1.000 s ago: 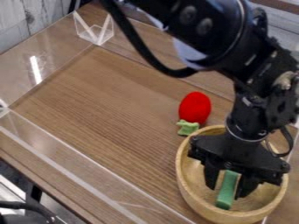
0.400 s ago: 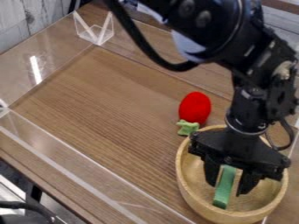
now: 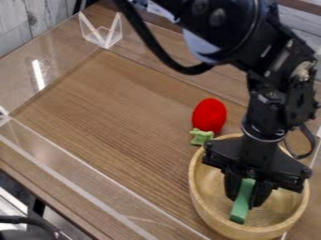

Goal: Put the green block in the brown bowl

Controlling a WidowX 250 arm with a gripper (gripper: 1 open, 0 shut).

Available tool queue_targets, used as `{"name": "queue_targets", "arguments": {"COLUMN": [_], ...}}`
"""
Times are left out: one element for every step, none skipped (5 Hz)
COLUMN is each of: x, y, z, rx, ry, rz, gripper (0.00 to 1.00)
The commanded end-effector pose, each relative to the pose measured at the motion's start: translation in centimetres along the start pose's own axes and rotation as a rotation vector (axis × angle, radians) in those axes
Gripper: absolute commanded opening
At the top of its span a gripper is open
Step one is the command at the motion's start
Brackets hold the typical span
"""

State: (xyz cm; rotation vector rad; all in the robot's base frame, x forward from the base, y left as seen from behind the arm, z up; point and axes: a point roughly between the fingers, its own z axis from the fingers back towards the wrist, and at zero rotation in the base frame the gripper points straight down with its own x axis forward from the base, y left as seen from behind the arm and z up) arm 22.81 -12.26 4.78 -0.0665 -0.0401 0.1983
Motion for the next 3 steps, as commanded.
{"name": "queue_targets", "arguments": {"x": [1.03, 0.98, 0.88], "y": [-0.52, -0.63, -0.78], "z": [0.89, 1.09, 1.23], "rx": [-0.036, -0.040, -0.042], "ry": [-0.025, -0.021, -0.018], "rz": [0.006, 0.006, 0.003], "gripper": [1.00, 0.00, 0.00]}}
